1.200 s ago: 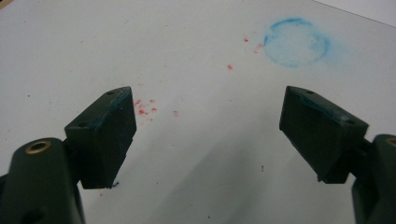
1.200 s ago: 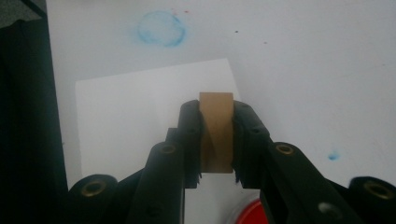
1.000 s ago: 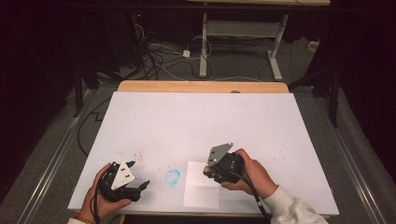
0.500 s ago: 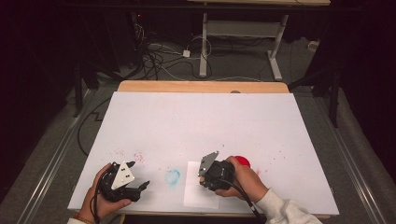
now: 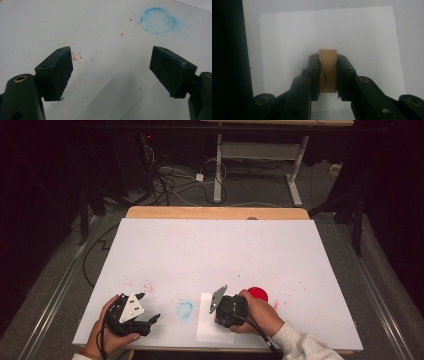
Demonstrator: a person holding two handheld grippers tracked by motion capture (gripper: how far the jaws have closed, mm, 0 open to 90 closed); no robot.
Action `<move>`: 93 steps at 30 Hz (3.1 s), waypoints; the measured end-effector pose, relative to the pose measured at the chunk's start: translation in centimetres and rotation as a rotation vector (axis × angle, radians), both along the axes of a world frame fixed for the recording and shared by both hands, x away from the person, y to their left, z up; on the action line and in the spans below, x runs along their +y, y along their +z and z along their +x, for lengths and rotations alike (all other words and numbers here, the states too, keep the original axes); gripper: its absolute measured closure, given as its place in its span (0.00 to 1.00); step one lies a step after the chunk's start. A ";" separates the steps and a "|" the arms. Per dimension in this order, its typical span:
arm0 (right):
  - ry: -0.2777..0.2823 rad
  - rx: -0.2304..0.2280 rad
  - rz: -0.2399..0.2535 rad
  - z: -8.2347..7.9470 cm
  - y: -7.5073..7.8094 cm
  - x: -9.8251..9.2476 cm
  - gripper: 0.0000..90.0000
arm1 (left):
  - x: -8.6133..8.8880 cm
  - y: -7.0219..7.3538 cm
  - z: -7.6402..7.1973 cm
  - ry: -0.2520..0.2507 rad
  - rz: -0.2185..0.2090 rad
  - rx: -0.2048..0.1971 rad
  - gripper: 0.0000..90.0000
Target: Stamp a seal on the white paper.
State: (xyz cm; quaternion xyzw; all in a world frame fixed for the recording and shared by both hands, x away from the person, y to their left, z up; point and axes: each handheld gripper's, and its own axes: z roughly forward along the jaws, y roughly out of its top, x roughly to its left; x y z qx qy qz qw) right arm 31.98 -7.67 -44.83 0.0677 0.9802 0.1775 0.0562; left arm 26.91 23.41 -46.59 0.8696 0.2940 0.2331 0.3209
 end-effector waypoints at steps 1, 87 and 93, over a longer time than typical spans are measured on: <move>0.002 0.004 -0.008 0.1 0.0 0.0 0.85 | 0.0 0.0 0.0 -0.001 0.001 0.000 0.20; -0.105 -0.110 0.221 0.0 4.7 -4.3 0.84 | -0.1 0.1 0.1 -0.007 0.003 -0.012 0.20; -0.123 -0.129 0.244 0.2 5.1 -4.8 0.84 | 0.1 0.0 0.1 -0.003 -0.003 0.004 0.20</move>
